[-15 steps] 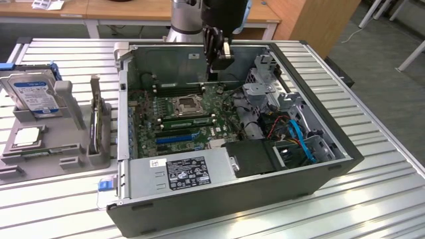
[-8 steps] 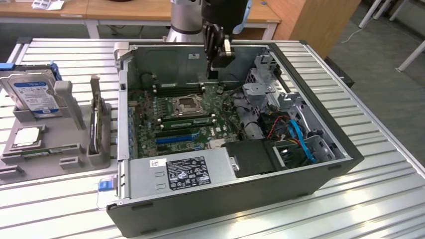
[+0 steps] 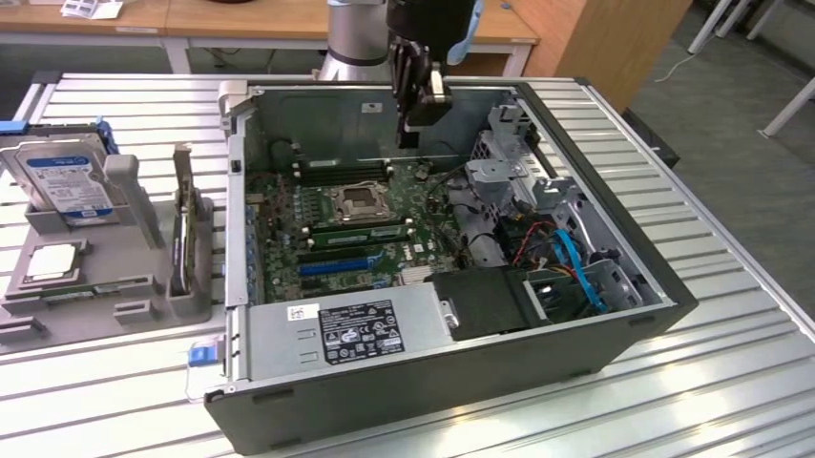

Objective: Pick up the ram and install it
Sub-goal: 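Press down the ram until it locks into place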

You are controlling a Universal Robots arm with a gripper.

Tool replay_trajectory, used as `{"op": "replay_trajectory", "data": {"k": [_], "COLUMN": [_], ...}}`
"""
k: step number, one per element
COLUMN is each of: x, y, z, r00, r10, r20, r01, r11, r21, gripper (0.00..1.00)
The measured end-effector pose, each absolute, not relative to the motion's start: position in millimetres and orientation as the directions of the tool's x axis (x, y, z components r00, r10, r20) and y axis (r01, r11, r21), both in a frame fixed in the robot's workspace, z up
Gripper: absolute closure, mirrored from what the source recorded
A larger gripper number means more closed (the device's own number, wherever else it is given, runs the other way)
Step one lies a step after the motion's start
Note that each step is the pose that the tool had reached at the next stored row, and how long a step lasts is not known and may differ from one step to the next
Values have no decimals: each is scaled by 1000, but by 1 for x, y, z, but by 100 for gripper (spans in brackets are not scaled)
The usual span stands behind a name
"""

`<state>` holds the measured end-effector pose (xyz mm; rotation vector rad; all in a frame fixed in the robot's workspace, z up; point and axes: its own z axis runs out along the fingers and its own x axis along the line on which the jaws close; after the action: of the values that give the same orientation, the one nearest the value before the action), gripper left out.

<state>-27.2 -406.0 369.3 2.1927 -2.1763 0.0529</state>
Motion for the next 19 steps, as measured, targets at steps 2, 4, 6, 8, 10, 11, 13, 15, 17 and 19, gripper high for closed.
{"op": "replay_trajectory", "data": {"k": [2,4,6,8,10,11,13,15,17,19], "x": [-27,-27,-27,-27,-27,-27,-27,-27,-27,-27], "y": [-406,-406,-406,-406,-406,-406,-406,-406,-406,-406], "z": [369,369,369,369,369,369,369,369,369,368], "r00": [8,7,-16,-49,-84,-100,-133,-164,-198,-232], "r10": [-998,-998,-998,-997,-995,-993,-989,-985,-978,-971], "r20": [61,61,61,61,61,61,61,61,61,61], "r01": [-1000,-1000,-1000,-999,-996,-995,-991,-986,-980,-972], "r11": [-7,-6,17,50,84,101,134,165,199,233], "r21": [13,13,13,13,13,13,13,13,13,13], "gripper": [89,89,89,89,89,89,89,89,89,89]}}
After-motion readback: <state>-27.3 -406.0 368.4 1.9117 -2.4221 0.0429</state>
